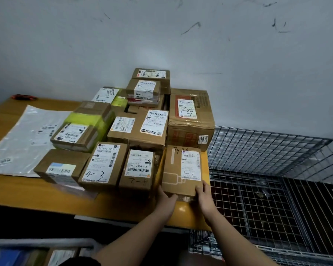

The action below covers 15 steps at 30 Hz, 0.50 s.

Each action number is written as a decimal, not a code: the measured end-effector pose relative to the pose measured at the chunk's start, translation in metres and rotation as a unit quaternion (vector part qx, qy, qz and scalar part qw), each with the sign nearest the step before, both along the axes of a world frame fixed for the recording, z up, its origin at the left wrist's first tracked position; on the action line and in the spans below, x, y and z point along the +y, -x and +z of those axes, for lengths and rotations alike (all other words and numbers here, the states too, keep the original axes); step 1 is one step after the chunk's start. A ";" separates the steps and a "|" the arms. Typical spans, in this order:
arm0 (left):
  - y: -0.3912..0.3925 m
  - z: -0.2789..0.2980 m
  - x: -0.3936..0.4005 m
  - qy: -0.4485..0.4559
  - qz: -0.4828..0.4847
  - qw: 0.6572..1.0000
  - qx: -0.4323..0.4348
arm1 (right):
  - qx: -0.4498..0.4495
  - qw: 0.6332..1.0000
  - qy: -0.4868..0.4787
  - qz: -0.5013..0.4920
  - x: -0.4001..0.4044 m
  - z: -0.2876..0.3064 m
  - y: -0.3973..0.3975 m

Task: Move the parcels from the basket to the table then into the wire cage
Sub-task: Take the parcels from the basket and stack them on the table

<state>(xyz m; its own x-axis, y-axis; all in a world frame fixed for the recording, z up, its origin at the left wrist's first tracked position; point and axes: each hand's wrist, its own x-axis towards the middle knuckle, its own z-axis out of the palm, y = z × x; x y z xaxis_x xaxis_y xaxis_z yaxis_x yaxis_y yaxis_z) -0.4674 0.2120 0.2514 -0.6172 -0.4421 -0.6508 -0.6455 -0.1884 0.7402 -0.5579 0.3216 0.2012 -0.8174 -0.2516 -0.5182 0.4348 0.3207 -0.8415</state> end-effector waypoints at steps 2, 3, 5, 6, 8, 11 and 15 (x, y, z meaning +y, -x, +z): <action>0.001 -0.001 0.000 0.000 0.001 1.000 -0.017 | 0.006 1.000 -0.022 0.009 -0.005 -0.009 0.000; 0.001 -0.002 -0.001 -0.004 0.001 1.000 -0.025 | 0.009 0.999 -0.033 0.016 -0.007 -0.015 -0.001; 0.001 -0.004 -0.003 -0.013 0.007 0.999 -0.042 | 0.008 0.999 -0.044 0.026 -0.010 -0.024 0.000; 0.000 -0.004 -0.004 -0.014 0.007 0.999 -0.051 | 0.006 0.999 -0.046 0.028 -0.011 -0.026 0.001; -0.001 -0.002 -0.006 -0.011 0.000 0.998 -0.065 | 0.003 0.998 -0.054 0.029 -0.013 -0.024 0.003; -0.009 0.001 -0.008 0.003 -0.044 0.995 -0.089 | 0.012 0.996 -0.085 0.028 -0.013 -0.016 -0.001; -0.027 0.012 -0.021 0.056 -0.182 0.973 -0.127 | 0.161 0.968 -0.192 -0.032 -0.013 0.026 -0.008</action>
<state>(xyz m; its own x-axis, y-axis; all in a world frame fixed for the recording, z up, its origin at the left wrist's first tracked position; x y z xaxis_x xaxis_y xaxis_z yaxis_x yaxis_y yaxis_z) -0.4399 0.1908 0.2634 -0.5713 -0.3012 -0.7635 -0.8196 0.1605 0.5500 -0.5498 0.3085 0.2268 -0.9595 -0.0353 -0.2794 0.1989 0.6176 -0.7609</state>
